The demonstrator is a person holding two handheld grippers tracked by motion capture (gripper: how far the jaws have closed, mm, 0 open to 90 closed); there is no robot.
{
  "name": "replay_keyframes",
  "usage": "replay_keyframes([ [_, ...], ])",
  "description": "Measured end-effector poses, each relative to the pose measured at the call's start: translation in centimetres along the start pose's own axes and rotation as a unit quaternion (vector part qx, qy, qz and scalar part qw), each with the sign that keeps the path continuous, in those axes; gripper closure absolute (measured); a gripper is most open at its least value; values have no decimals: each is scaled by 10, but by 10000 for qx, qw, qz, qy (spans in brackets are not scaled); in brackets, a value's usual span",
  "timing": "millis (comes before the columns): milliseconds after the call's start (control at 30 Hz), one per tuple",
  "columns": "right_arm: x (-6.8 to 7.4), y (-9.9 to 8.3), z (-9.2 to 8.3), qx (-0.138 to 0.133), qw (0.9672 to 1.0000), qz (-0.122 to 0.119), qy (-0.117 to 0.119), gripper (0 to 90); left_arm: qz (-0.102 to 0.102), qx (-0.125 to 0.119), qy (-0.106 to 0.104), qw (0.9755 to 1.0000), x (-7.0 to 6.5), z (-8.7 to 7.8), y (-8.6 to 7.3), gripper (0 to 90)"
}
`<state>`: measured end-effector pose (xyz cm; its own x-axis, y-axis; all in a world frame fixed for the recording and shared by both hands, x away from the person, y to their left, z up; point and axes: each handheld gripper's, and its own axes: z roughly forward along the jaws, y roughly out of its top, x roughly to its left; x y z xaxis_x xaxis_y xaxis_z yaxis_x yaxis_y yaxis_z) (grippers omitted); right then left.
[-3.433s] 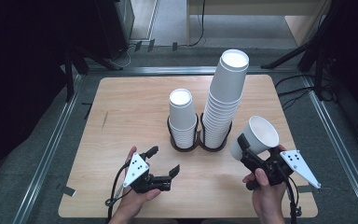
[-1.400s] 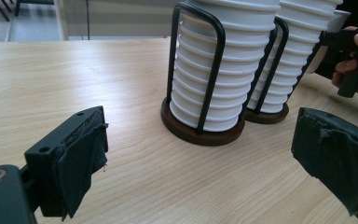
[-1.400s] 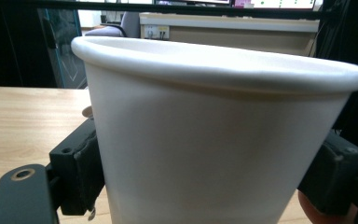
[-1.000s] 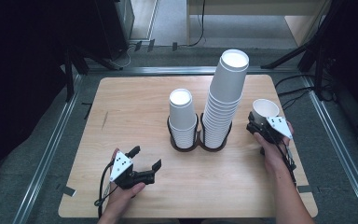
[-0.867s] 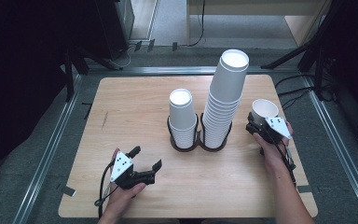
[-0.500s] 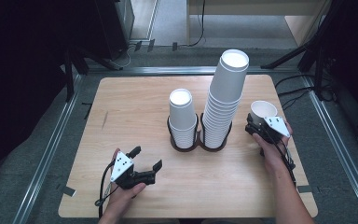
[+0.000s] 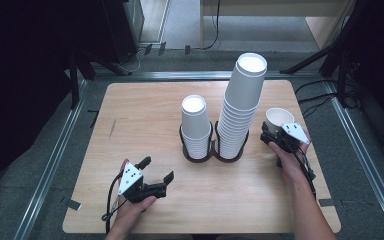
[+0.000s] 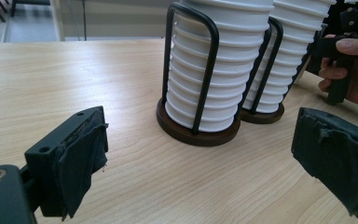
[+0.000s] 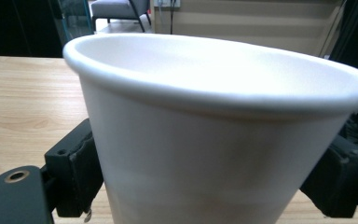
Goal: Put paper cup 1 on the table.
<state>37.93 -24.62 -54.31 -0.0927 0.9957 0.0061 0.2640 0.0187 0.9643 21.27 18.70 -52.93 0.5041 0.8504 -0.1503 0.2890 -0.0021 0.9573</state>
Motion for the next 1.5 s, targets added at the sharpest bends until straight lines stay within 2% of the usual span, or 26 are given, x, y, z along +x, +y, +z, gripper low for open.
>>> replay_keyframes([
  [200,0,0,-1,123,9999,44,38,121,-6,-12,-4,10000,0,0,0,36],
  [367,-2,0,-1,321,9990,186,255,0,16,8,-14,10000,-1,0,0,36],
  [533,-3,1,-4,412,9986,245,236,0,14,8,-17,10000,-1,0,0,36],
  [700,-5,1,-13,362,9985,195,353,0,8,10,-44,10000,-3,0,1,36],
  [867,-3,0,-25,348,9988,-8,341,0,-8,12,-126,9999,-6,1,4,36],
  [1167,-6,2,-49,239,9988,58,417,0,1,-7,-278,9996,-20,4,13,36],
  [1333,-8,10,-66,87,9987,76,501,0,-1,-43,-302,9995,-28,9,18,36],
  [1500,-9,30,-85,-75,9983,105,564,0,8,-16,-363,9993,-37,16,26,36],
])
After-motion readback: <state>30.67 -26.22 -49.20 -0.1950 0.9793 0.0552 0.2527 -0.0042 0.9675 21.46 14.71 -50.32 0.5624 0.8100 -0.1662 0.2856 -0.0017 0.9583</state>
